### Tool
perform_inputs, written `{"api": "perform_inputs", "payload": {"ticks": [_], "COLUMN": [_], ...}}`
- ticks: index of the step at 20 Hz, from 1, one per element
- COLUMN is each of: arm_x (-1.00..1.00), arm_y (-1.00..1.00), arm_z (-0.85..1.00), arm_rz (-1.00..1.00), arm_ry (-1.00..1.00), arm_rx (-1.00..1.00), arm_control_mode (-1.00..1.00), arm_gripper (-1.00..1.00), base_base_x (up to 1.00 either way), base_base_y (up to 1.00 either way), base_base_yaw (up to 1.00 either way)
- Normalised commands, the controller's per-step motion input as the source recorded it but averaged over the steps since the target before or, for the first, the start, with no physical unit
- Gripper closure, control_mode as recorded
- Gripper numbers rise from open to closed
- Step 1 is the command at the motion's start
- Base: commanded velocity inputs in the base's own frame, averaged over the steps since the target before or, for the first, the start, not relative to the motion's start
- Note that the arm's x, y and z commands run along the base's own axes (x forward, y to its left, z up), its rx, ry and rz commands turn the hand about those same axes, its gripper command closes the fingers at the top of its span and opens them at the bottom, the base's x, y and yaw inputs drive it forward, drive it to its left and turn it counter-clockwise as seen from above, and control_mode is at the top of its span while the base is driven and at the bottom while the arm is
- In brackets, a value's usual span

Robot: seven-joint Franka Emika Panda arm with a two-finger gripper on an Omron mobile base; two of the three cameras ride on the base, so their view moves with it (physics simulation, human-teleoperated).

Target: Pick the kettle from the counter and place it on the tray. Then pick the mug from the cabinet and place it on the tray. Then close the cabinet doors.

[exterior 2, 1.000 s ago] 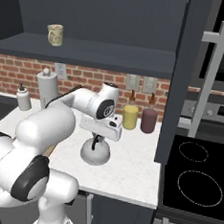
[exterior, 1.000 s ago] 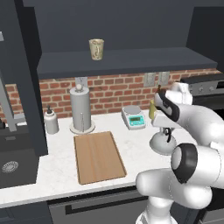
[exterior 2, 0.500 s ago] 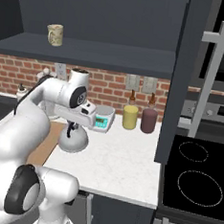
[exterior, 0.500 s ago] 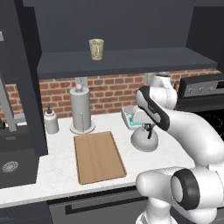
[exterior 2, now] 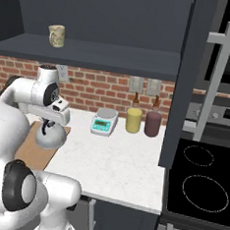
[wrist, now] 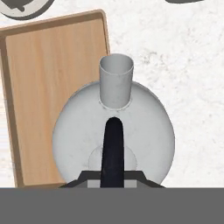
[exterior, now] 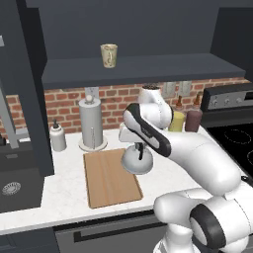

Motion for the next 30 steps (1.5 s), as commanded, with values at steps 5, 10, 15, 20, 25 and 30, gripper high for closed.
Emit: {"api": "perform_inputs", "payload": {"ticks": [5, 10, 15, 20, 25, 30], "arm_x": [0.29, 0.54, 0.54, 0.43, 0.30, 0.16], "arm_y": [0.83, 0.47, 0.16, 0.10, 0.01, 0.00], "arm_z": [-0.01, -0.11, -0.27, -0.35, -0.36, -0.27], "arm_rz": [0.00, 0.00, 0.00, 0.00, 0.00, 0.00], "arm_ry": [0.00, 0.05, 0.07, 0.00, 0.00, 0.00], "arm_rx": [0.00, 0.00, 0.00, 0.00, 0.00, 0.00], "arm_control_mode": [-1.00, -1.00, -1.00, -1.00, -1.00, -1.00], "arm_gripper": [1.00, 1.00, 1.00, 1.00, 1.00, 1.00], "base_base_x": [0.00, 0.00, 0.00, 0.00, 0.00, 0.00], "base_base_y": [0.00, 0.00, 0.00, 0.00, 0.00, 0.00], "base_base_yaw": [0.00, 0.00, 0.00, 0.00, 0.00, 0.00]}}
